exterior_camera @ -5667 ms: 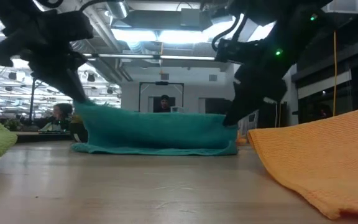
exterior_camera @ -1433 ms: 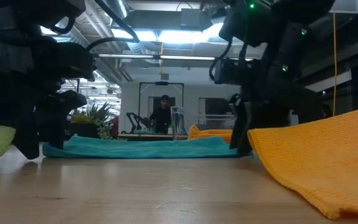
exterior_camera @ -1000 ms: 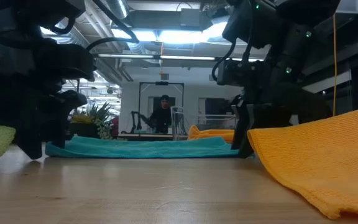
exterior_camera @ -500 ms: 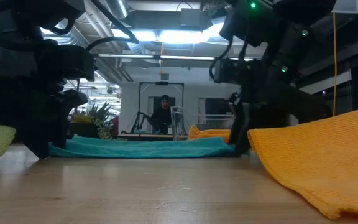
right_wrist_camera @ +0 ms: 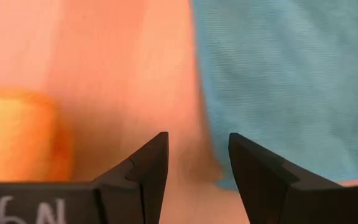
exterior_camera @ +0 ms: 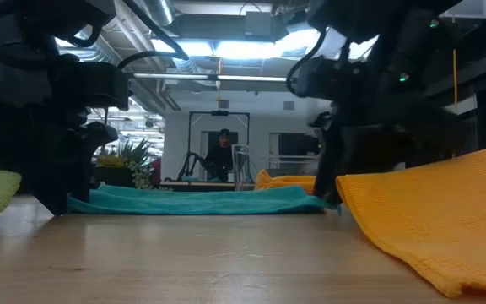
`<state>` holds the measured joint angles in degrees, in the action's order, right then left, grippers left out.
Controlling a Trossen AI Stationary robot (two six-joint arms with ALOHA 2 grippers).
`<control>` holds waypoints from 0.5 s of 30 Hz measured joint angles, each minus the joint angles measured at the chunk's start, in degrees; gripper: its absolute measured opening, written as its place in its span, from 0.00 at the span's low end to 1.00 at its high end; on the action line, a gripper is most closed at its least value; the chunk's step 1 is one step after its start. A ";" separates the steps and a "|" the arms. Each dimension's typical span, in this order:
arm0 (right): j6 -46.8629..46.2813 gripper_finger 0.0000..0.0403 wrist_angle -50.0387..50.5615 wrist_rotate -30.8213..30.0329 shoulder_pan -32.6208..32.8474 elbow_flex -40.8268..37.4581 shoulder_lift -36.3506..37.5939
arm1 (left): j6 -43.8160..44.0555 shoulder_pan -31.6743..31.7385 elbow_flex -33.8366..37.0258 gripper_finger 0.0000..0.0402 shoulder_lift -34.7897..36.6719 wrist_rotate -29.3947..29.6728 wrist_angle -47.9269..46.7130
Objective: Fold microfiber towels
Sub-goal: Fold the blue towel on the table
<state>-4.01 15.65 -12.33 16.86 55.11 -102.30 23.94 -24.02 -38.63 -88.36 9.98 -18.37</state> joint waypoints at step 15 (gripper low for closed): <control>-0.17 0.42 1.02 -2.28 0.39 -0.26 -0.53 | -0.02 0.01 -0.02 0.34 0.00 -0.09 0.00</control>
<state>-4.18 16.67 -14.62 17.26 54.85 -102.83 23.92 -24.01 -38.65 -88.36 9.89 -18.37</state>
